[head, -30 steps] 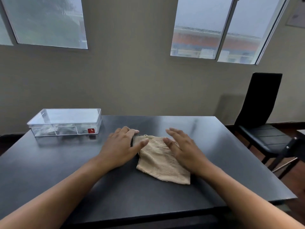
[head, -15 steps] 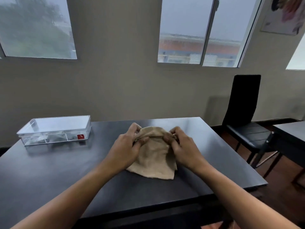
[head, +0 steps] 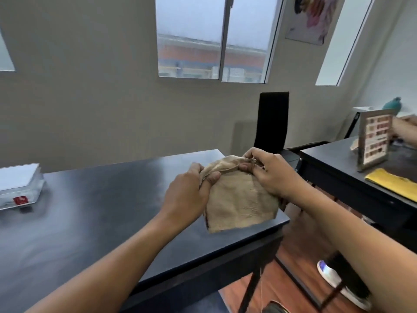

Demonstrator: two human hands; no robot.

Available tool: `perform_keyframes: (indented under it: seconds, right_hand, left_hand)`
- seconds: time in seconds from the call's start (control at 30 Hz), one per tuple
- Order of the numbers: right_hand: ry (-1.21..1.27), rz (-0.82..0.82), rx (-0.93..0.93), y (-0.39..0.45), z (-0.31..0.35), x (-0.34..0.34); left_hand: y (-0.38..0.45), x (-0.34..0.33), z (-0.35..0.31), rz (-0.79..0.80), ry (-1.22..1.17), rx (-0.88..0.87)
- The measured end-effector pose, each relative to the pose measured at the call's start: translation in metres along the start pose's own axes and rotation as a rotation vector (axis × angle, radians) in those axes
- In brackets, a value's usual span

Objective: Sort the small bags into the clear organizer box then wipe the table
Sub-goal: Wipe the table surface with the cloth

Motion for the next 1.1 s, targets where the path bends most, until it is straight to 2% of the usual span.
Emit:
perform_keyframes:
  seconds: [0.13, 0.23, 0.3, 0.37, 0.47, 0.57, 0.67, 0.93, 1.1]
  right_hand:
    - [-0.097, 0.146, -0.081, -0.003, -0.042, -0.012]
    - [-0.176, 0.179, -0.140, -0.003, -0.065, -0.029]
    - [-0.331, 0.133, -0.132, -0.004, -0.071, -0.035]
    - [-0.383, 0.084, -0.116, -0.013, -0.069, -0.042]
    - [-0.330, 0.099, -0.114, -0.034, -0.064, -0.063]
    - [-0.333, 0.171, -0.144, -0.049, -0.070, -0.090]
    - [-0.349, 0.217, -0.168, -0.049, -0.076, -0.096]
    - [-0.429, 0.320, -0.165, -0.045, -0.083, -0.103]
    - [-0.371, 0.363, -0.218, -0.040, -0.083, -0.104]
  left_hand:
    - [-0.005, -0.048, 0.004, 0.072, 0.050, 0.063]
    - [-0.008, -0.065, 0.014, 0.094, 0.236, 0.102]
    - [-0.009, -0.062, 0.007, 0.043, 0.363, -0.001]
    - [-0.014, -0.059, -0.009, 0.007, 0.407, -0.149]
    - [-0.025, -0.069, -0.026, 0.126, 0.438, -0.291]
    - [-0.038, -0.098, -0.013, 0.353, 0.472, -0.257]
    - [-0.042, -0.109, 0.000, 0.458, 0.499, -0.202]
    - [-0.041, -0.113, 0.010, 0.580, 0.557, -0.162]
    - [-0.036, -0.097, 0.014, 0.557, 0.505, -0.162]
Point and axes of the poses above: each hand's wrist, its own y-axis towards the middle knuckle, its own x-axis out of the back of the hand, z = x × y, the point moved 10 cm from there along y, towards the middle knuckle, and after that the axes turned 8 degrees about -x, right-handed, at the moved point
